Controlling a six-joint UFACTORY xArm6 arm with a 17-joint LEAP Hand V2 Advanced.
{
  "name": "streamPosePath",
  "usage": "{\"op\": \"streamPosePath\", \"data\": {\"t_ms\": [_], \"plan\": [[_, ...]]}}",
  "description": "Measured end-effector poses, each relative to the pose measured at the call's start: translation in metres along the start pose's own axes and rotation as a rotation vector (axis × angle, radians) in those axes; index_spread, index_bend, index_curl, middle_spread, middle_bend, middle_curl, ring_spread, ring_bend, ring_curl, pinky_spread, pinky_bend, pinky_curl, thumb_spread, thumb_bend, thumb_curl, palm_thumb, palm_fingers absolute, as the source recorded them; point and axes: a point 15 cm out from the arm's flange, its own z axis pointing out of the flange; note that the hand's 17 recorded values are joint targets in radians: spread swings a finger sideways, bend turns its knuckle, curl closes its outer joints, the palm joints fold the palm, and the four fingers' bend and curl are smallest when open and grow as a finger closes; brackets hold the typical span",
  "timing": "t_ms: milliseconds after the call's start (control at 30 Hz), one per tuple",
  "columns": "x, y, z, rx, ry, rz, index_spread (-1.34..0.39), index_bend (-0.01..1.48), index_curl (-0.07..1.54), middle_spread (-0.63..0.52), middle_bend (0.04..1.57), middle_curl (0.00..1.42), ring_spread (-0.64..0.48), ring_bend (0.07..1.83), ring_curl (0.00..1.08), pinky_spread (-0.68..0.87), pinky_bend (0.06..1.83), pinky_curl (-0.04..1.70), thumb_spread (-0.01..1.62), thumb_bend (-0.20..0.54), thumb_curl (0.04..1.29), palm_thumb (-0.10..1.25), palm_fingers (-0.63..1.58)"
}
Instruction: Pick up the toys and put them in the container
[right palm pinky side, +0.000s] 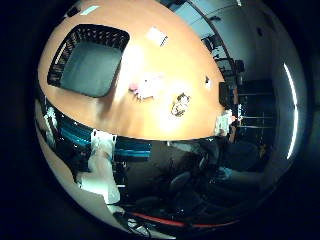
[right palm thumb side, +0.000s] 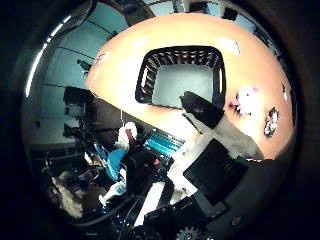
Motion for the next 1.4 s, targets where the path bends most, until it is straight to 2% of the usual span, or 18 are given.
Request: {"op": "streamPosePath", "data": {"t_ms": [533,867,1033,1167,1400], "plan": [[0.089,-0.01,0.016,-0.033,-0.03,0.162,-0.44,0.19,0.4,-0.19,0.29,0.39,0.01,0.37,0.17,0.39,0.19,0.18,1.13,-0.019,0.3,0.72,0.5],[0.173,0.009,0.026,-0.053,-0.013,0.294,-0.43,0.18,0.39,-0.19,0.29,0.38,0.01,0.36,0.17,0.4,0.19,0.18,1.14,-0.018,0.29,0.72,0.48],[0.235,0.034,0.033,-0.079,-0.015,0.41,-0.42,0.18,0.37,-0.16,0.27,0.37,0.04,0.33,0.17,0.39,0.19,0.2,1.14,-0.021,0.29,0.7,0.44],[0.275,0.036,0.035,-0.064,0.01,0.467,-0.4,0.18,0.37,-0.13,0.25,0.37,0.07,0.32,0.18,0.4,0.2,0.21,1.15,-0.023,0.28,0.68,0.41],[0.337,0.054,0.062,-0.046,0.023,0.599,-0.3,0.15,0.32,-0.02,0.22,0.36,0.14,0.33,0.2,0.4,0.25,0.25,1.14,-0.031,0.26,0.52,0.32]]}}
